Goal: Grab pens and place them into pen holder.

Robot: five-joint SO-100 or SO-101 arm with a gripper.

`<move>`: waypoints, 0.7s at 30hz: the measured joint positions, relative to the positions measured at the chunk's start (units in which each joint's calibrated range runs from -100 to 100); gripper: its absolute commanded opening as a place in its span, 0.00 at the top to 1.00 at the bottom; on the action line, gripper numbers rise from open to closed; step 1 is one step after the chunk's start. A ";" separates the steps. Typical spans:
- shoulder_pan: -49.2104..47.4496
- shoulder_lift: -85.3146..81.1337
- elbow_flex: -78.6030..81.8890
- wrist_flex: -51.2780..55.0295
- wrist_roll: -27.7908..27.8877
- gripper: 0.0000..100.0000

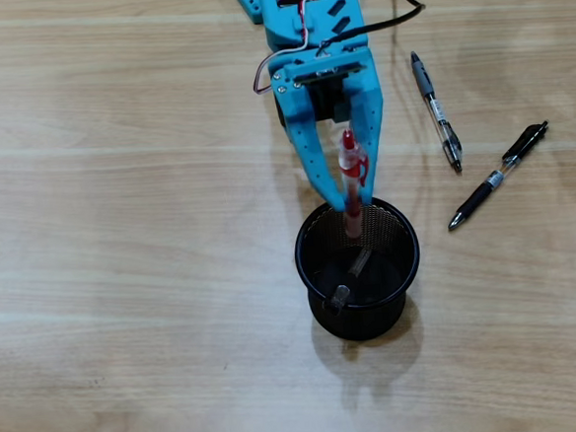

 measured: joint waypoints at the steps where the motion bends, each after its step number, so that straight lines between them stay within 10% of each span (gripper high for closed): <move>1: 0.00 0.00 0.00 0.00 0.00 0.91; 12: -1.05 0.00 3.37 -0.09 0.78 0.88; 21: -4.29 -7.99 5.50 2.76 14.20 0.99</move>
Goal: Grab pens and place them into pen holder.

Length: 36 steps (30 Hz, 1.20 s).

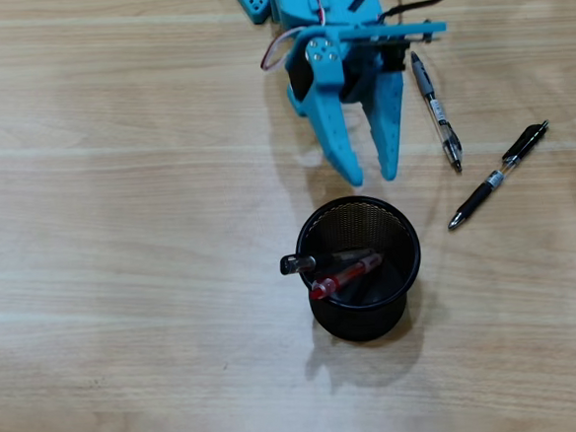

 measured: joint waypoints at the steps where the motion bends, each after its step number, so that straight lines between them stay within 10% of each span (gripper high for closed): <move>1: -0.67 -1.70 0.00 2.50 1.04 0.98; 14: -11.43 -21.16 0.00 49.63 2.76 0.98; 36: -33.73 -9.52 -16.42 88.56 -22.99 0.97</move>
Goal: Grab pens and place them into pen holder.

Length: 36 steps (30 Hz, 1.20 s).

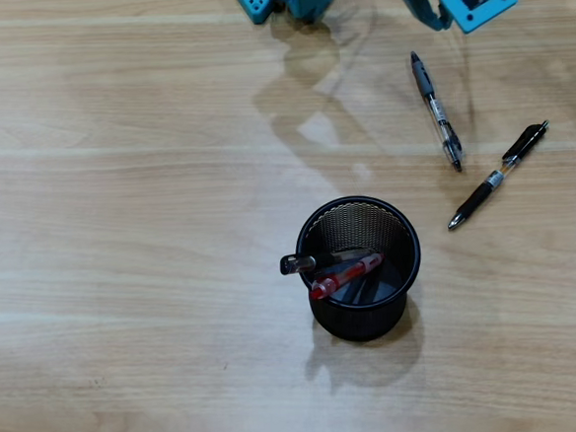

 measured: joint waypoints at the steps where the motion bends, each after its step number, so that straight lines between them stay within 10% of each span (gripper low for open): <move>1: -0.57 1.19 -1.33 1.12 -0.68 0.96; 10: -6.96 10.45 -5.15 2.50 -7.54 0.76; 36: -1.43 36.62 -6.74 -11.22 -8.37 0.75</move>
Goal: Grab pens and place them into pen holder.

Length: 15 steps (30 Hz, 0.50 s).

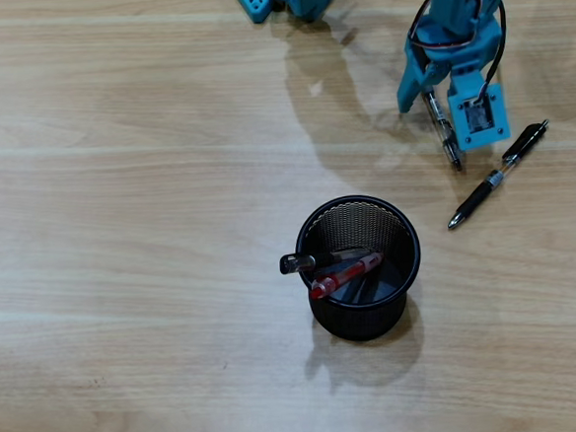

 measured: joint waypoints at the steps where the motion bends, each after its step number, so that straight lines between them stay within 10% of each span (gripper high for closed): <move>1: 0.00 0.68 0.00 -0.78 0.00 0.75; 15: -0.10 3.65 -0.18 -3.28 0.00 0.84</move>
